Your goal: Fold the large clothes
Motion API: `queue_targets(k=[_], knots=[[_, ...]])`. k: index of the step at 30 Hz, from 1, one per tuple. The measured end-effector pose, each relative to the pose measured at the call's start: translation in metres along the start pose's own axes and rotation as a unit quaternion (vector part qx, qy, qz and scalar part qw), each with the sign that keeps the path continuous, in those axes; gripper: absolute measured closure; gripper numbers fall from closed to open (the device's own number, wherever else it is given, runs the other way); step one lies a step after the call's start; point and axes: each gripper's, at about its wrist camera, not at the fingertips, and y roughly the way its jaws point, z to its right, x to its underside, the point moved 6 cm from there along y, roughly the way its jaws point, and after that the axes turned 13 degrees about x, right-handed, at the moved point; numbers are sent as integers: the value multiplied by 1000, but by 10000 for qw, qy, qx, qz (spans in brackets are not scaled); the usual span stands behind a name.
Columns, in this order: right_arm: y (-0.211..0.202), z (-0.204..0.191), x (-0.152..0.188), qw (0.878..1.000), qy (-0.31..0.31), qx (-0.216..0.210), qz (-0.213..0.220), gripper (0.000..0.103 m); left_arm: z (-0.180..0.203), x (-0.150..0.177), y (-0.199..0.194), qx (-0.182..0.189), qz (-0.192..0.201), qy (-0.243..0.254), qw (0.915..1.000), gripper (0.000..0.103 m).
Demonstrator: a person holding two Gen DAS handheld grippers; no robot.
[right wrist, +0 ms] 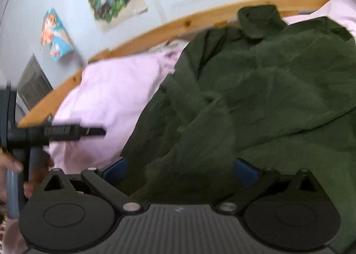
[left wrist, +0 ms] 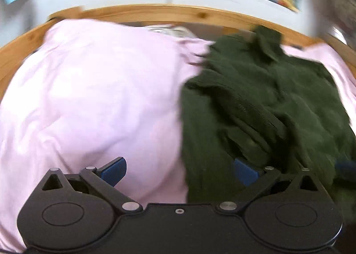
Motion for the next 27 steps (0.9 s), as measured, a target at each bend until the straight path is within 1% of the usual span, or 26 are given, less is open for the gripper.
queue_targets(k=[2,3,4,5,7,9,12,14,16,17,18,19,20,21,22,23,25,27], knots=[[8,-3,10,9993,-274,199,-176,32,-5,-5,5,-118,51,-210,9997,1],[10,0,12,9991,-269,219,-261,55,-5,-8,6,-107,78,-285,9995,1],[9,7,13,9992,-173,211,-302,65,-4,-12,6,-67,119,-326,9994,1],[7,13,12,9994,-98,146,-303,71,-1,-15,7,-35,170,-320,9993,1],[-5,25,4,9997,37,126,-198,78,5,-18,4,-58,255,-174,9995,1],[-27,39,-13,9999,61,50,103,79,15,-21,1,-33,346,67,9994,1],[-78,63,-47,9965,-34,-142,822,80,26,-23,-2,-30,429,325,9985,1],[-110,84,-65,9927,6,-317,1163,79,29,-23,-7,8,443,404,9982,1],[-128,109,-73,9902,317,-436,1292,78,30,-22,-11,92,454,441,9980,1],[-129,122,-72,9903,453,-388,1255,76,30,-21,-11,129,459,450,9978,1],[-123,138,-67,9920,570,-194,1112,66,30,-19,-11,160,450,462,9978,1],[-115,152,-60,9937,668,84,892,42,29,-16,-11,176,430,472,9978,1],[-106,166,-51,9939,777,420,663,33,27,-14,-12,176,405,471,9979,1],[-102,178,-43,9926,900,650,491,29,26,-12,-11,184,371,465,9981,1],[-100,186,-37,9917,1017,684,394,28,25,-11,-11,200,349,452,9982,1],[-100,189,-35,9914,1085,639,352,28,23,-10,-12,227,338,424,9983,1],[-98,187,-41,9921,1032,584,399,13,21,-11,-14,321,336,374,9982,1],[-87,175,-58,9958,673,400,475,12,21,-14,-18,474,368,355,9976,1]])
